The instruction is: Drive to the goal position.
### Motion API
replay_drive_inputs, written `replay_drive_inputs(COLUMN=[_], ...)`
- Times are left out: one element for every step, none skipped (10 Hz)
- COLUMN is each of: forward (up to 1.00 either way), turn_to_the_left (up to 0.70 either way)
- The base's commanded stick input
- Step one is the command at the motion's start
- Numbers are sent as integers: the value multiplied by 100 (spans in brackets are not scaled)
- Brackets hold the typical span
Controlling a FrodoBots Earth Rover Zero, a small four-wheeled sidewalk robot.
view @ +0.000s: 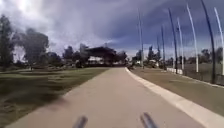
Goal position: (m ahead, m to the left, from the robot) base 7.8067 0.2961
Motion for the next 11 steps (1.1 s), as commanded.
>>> replay_drive_inputs(forward=[100,100,100,100,100,100,100,100,100,100,100], turn_to_the_left=[0,0,0,0,0,0,0,0,0,0,0])
